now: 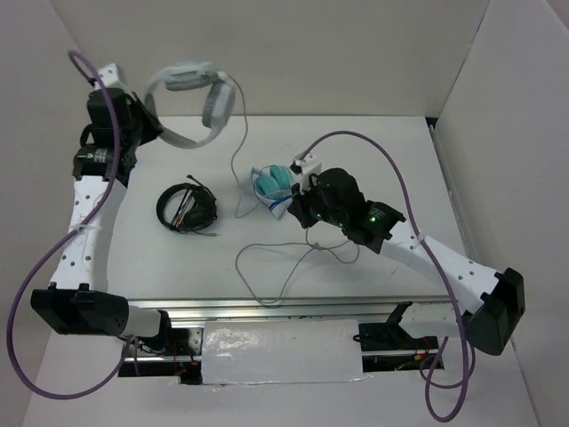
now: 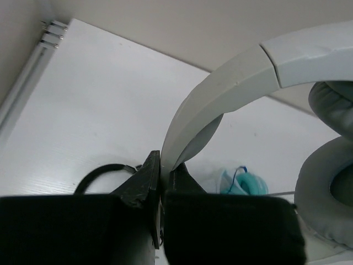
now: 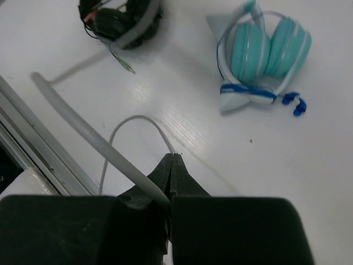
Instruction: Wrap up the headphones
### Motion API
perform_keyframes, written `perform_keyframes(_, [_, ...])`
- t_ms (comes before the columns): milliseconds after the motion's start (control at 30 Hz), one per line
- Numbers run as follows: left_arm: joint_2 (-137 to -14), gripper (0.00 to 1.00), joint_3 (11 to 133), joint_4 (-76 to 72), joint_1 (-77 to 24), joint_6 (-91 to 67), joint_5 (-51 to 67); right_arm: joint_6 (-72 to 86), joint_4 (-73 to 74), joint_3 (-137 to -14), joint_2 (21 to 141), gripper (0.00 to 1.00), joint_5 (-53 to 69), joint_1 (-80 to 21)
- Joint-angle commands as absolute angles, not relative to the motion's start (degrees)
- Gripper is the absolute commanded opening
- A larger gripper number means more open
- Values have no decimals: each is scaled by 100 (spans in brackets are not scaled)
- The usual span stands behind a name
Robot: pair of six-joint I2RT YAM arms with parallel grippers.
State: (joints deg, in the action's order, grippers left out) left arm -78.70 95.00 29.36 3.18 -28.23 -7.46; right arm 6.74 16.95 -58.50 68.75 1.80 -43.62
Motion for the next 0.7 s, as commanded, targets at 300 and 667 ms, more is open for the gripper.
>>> perform_keyframes(300, [-7470, 0, 7322, 799, -1809, -1459, -1871, -878, 3453, -8524, 7199, 0, -2011, -5203])
perform_keyframes(667, [-6935, 0, 6135, 123, -2714, -291, -1389, -1704, 3375, -8946, 7172, 0, -3068, -5107])
